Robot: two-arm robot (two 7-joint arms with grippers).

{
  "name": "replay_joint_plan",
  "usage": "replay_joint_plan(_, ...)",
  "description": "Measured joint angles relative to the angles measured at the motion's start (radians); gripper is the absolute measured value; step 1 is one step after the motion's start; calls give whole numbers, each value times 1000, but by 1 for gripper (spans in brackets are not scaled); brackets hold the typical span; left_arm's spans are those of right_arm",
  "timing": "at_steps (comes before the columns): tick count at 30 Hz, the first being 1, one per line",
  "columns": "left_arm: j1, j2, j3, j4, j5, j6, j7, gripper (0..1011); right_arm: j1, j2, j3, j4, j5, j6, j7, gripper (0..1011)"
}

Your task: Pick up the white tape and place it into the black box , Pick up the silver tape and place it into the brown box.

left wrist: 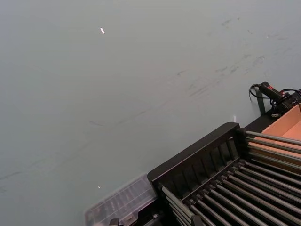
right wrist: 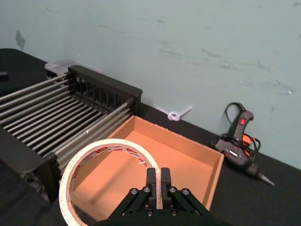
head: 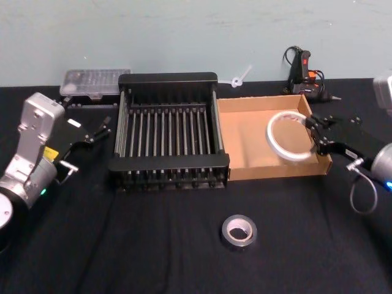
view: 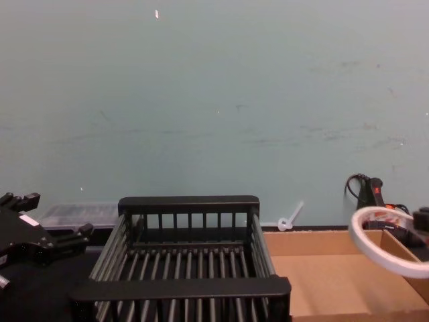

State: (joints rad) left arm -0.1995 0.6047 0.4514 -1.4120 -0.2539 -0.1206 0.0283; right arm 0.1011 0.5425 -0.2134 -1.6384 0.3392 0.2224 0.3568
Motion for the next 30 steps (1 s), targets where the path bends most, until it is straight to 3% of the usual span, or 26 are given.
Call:
replay_joint_plan(13,0,0,0,0,0,0,0,1001,166,-60,-90,145,-35,-33,54,65)
replay_joint_plan(30,0,0,0,0,0,0,0,1001,303,-131,-192,271,-82,-78,107,65)
